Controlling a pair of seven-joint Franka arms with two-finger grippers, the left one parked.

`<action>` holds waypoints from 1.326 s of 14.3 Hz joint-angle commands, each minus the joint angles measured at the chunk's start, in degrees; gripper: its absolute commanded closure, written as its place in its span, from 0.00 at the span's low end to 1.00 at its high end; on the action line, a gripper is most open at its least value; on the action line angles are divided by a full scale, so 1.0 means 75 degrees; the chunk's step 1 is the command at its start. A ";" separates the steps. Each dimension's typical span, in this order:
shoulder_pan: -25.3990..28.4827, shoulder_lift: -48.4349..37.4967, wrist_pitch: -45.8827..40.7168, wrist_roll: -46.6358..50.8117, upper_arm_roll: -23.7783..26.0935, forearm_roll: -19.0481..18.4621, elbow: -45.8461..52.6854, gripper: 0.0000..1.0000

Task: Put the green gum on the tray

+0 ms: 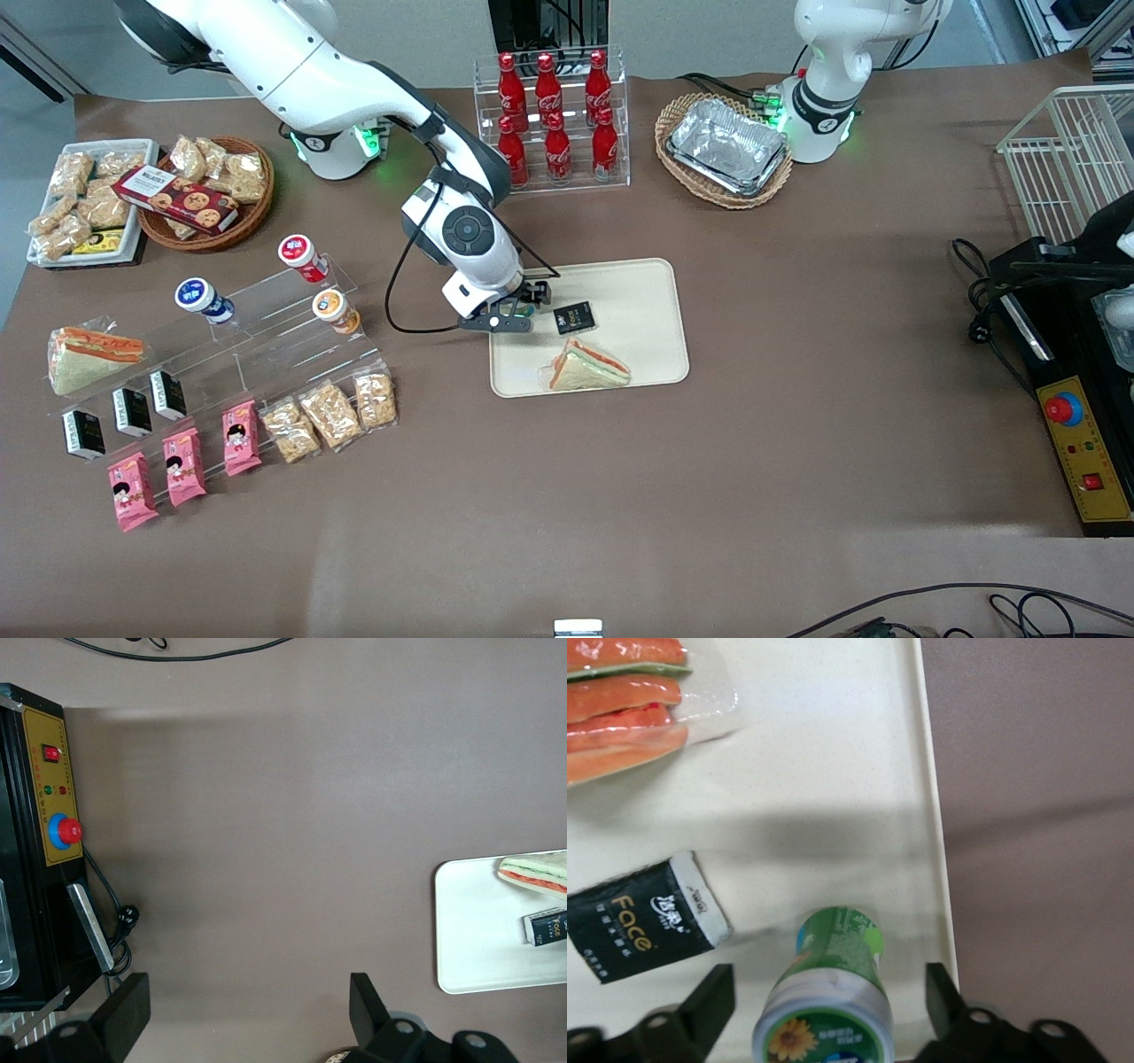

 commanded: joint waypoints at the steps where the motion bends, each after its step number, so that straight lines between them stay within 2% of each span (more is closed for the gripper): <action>1: -0.0037 0.0059 0.0153 0.0196 0.0037 -0.0248 0.0046 0.00; 3: -0.0083 -0.0151 0.0071 0.0184 0.0049 -0.0260 0.0046 0.00; 5: -0.0154 -0.0887 -0.0360 0.0150 0.0049 -0.0190 0.0243 0.00; 7: -0.0585 -0.1381 -0.1645 -0.0072 0.0096 -0.0155 0.0933 0.00; 10: -0.0926 -0.1874 -0.3860 -0.1229 0.0061 -0.0050 0.2536 0.00; 12: -0.1242 -0.1992 -0.4964 -0.2178 -0.0079 0.0277 0.3511 0.00; 14: -0.1338 -0.2307 -0.5634 -0.3302 -0.0848 0.0524 0.3947 0.00; 17: -0.1326 -0.2788 -0.5847 -0.5854 -0.2757 0.1004 0.3960 0.00; 19: -0.1314 -0.2871 -0.5952 -0.6983 -0.3755 0.1100 0.3960 0.00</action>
